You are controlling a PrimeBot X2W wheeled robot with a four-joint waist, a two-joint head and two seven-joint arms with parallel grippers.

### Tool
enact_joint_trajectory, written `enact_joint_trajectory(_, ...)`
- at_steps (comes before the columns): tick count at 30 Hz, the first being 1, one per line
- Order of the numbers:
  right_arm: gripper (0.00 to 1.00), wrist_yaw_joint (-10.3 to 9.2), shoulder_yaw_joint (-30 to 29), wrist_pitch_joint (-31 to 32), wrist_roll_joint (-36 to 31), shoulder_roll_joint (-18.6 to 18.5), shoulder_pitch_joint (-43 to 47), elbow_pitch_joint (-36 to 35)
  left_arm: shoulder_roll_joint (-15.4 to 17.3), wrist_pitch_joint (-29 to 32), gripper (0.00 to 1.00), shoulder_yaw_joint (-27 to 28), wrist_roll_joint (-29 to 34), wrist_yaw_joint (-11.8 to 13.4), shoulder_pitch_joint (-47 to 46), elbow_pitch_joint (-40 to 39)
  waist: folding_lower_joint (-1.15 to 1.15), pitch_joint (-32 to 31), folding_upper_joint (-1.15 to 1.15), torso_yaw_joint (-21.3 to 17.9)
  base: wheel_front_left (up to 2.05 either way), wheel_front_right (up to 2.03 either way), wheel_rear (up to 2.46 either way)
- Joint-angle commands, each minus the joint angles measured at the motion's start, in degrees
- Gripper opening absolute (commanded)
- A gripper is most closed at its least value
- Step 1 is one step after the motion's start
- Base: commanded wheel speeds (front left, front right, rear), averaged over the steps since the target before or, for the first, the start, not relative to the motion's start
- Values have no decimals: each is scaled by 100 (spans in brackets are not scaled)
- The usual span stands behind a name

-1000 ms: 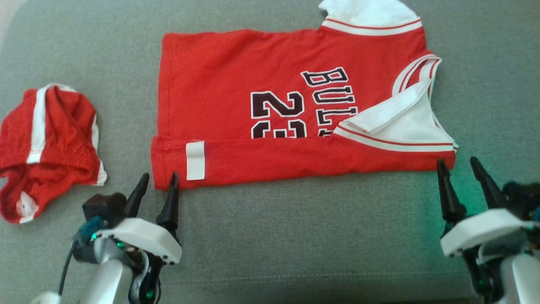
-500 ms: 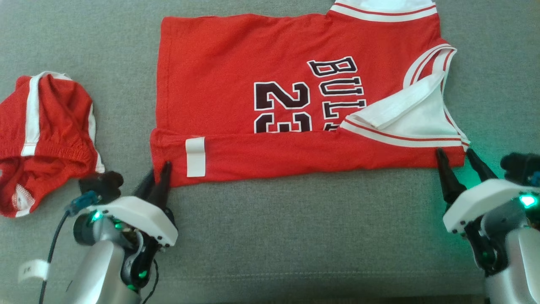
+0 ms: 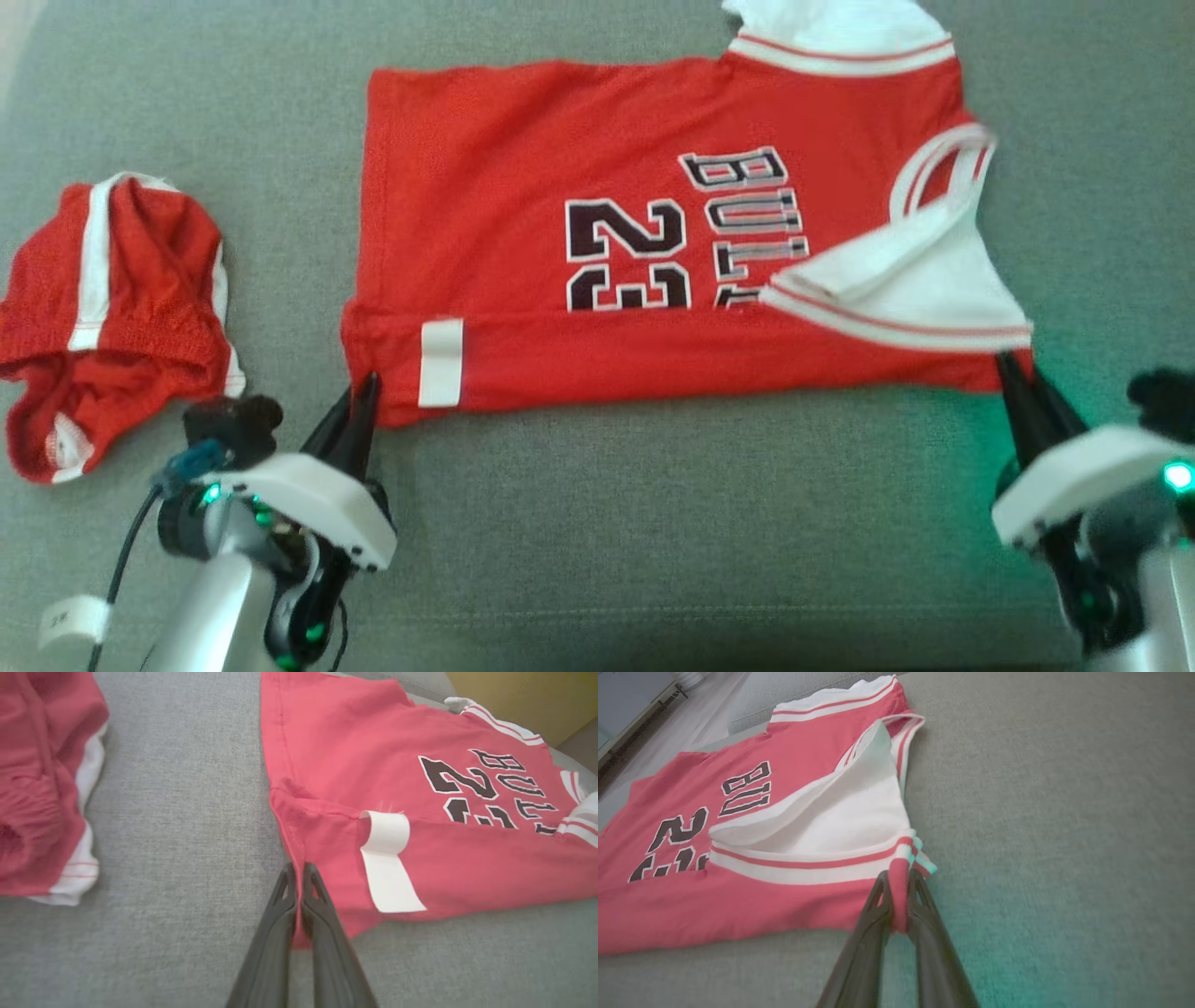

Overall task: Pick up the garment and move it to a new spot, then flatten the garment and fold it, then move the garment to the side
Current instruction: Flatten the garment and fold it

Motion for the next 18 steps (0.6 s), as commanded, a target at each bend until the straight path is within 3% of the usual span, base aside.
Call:
enact_joint_trajectory(1, 0, 20, 23, 45, 20, 1, 194, -339, 187, 36, 0, 270, -11, 59, 23, -267, 0, -78, 0, -4, 0, 0, 0)
enact_joint_trajectory(12, 0, 20, -153, 364, 5, 232, 1289, -1097, 319, 417, 0, 371, -184, 331, 730, -709, 0, -406, 0, -62, 0, 0, 0)
enact_joint_trajectory(13, 39, 20, -119, 337, -5, 209, 1310, -1140, 288, 489, 18, 371, -231, 368, 791, -721, 0, -421, 0, -71, 0, 0, 0)
enact_joint_trajectory(14, 99, 20, -108, 331, -14, 206, 1325, -1155, 282, 524, 89, 359, -222, 410, 833, -742, 0, -444, 0, -81, 0, 0, 0)
enact_joint_trajectory(15, 100, 20, -97, 316, -30, 198, 1332, -1179, 269, 543, 100, 342, -209, 446, 865, -760, 0, -463, 0, -85, 0, 0, 0)
enact_joint_trajectory(18, 100, 20, -89, 80, -126, 170, 1289, -1344, 232, 475, 100, 346, -161, 569, 935, -826, 0, -526, 0, -91, 0, 0, 0)
